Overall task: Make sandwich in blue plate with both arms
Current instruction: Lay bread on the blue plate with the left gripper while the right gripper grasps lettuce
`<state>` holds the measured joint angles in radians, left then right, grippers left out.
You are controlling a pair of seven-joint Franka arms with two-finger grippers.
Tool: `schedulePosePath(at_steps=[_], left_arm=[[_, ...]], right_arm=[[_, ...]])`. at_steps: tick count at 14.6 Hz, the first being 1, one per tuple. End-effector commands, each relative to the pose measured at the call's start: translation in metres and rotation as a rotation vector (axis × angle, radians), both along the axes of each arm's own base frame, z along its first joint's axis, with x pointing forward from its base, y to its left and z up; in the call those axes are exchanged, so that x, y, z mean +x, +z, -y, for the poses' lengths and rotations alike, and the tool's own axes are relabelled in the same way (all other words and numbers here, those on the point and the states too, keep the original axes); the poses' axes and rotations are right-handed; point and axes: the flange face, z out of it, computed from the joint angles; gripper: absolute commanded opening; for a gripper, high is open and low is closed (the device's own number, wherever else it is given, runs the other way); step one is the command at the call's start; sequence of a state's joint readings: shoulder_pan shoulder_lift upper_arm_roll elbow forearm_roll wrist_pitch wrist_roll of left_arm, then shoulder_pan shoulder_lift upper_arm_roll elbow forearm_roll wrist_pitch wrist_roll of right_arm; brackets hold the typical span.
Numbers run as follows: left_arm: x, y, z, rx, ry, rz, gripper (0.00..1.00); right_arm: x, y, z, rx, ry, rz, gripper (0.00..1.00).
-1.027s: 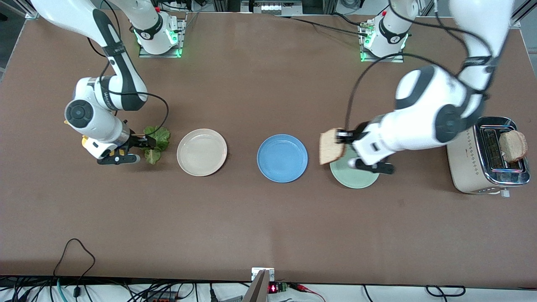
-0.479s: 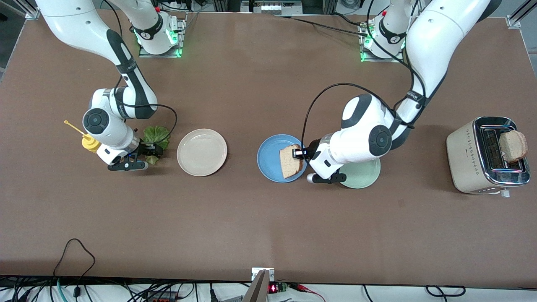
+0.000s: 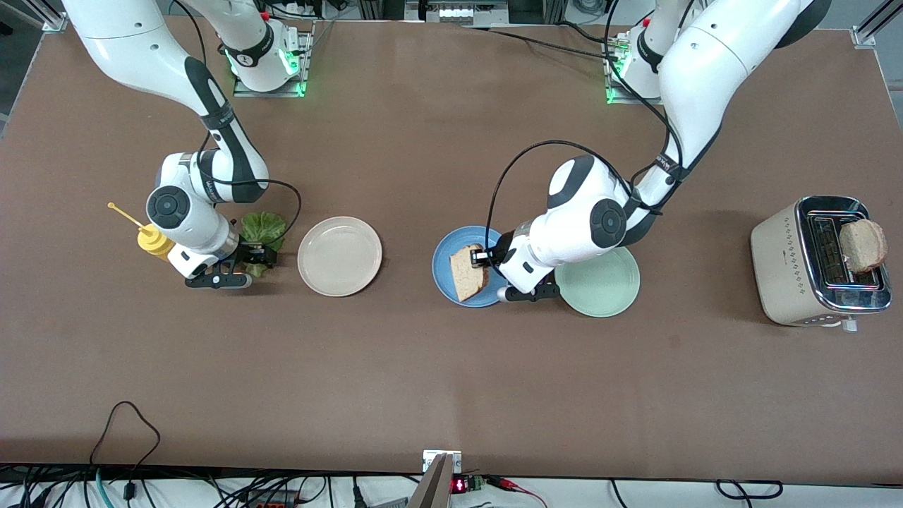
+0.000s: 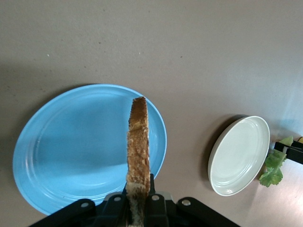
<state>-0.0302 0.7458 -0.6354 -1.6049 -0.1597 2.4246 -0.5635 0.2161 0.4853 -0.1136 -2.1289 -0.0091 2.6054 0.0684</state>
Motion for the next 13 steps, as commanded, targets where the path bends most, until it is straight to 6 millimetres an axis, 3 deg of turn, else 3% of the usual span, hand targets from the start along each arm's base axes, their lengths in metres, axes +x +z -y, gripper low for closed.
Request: schedulePosePath(at_steps=[1, 4, 7, 9, 11, 12, 13], left_arm=[[-0.005, -0.002, 0.007, -0.018, 0.017, 0.004, 0.01], [-0.012, -0.007, 0.011, -0.012, 0.007, -0.004, 0.01], [-0.020, -0.012, 0.017, -0.005, -0.001, -0.018, 0.01], [-0.023, -0.014, 0.018, -0.002, 0.001, -0.024, 0.01], [-0.026, -0.016, 0.021, -0.001, -0.007, -0.028, 0.01], [-0.026, -0.016, 0.020, -0.001, -0.005, -0.030, 0.06], [-0.025, -0.017, 0.018, 0.002, -0.003, -0.034, 0.28]], right_arm=[[0.002, 0.000, -0.004, -0.002, -0.007, 0.001, 0.88], [0.002, 0.002, -0.005, -0.002, 0.002, -0.008, 0.61], [0.006, 0.006, -0.005, -0.006, 0.003, -0.034, 0.21], [0.017, 0.018, -0.007, -0.010, 0.003, -0.061, 0.09], [0.028, 0.032, -0.009, -0.013, 0.004, -0.085, 0.05], [0.031, 0.037, -0.009, -0.015, 0.002, -0.094, 0.05], [0.034, 0.040, -0.010, -0.015, 0.002, -0.094, 0.03]])
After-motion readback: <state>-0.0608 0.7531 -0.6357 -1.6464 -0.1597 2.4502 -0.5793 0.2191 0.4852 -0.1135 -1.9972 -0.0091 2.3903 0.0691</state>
